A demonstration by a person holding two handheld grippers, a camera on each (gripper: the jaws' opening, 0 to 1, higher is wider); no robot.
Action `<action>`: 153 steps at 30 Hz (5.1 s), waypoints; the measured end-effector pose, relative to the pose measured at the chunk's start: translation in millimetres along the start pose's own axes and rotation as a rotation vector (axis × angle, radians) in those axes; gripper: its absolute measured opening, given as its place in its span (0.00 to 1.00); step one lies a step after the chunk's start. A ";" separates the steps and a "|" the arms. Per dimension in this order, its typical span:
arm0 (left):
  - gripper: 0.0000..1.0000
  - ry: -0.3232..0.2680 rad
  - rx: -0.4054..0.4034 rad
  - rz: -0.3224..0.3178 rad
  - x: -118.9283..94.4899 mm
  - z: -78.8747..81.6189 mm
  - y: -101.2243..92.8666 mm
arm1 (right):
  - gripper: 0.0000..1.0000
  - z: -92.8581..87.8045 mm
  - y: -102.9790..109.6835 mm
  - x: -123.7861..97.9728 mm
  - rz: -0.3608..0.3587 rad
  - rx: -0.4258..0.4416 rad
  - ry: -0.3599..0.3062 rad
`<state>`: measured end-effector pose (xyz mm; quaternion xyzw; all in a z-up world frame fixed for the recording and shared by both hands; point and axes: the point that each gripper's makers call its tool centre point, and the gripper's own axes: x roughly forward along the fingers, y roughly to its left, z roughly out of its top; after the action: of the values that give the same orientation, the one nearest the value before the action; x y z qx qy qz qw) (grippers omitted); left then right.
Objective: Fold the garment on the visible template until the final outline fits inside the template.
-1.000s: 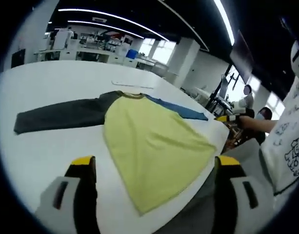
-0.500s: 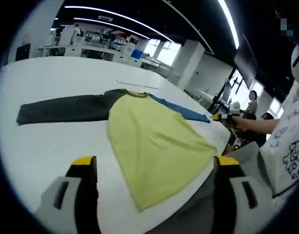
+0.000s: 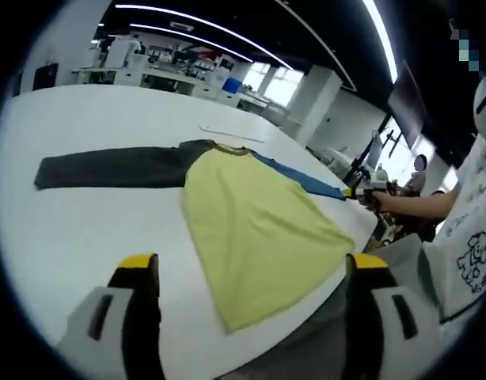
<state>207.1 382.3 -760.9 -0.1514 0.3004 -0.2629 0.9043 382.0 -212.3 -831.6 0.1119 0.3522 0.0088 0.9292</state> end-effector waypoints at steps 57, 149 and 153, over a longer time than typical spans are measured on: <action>0.89 0.055 0.104 -0.044 -16.7 7.0 21.4 | 0.00 79.2 209.2 -3.7 0.249 -0.200 -0.073; 0.83 0.067 0.013 -0.115 -4.9 -18.2 61.4 | 0.55 -53.0 537.2 93.8 0.627 -0.544 0.144; 0.83 0.069 0.026 -0.118 -4.8 -15.1 61.4 | 0.72 -46.7 529.1 94.4 0.634 -0.578 0.121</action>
<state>218.1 433.3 -796.9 -0.1482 0.3184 -0.3247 0.8782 455.4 321.9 -813.9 -0.0511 0.3371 0.3984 0.8515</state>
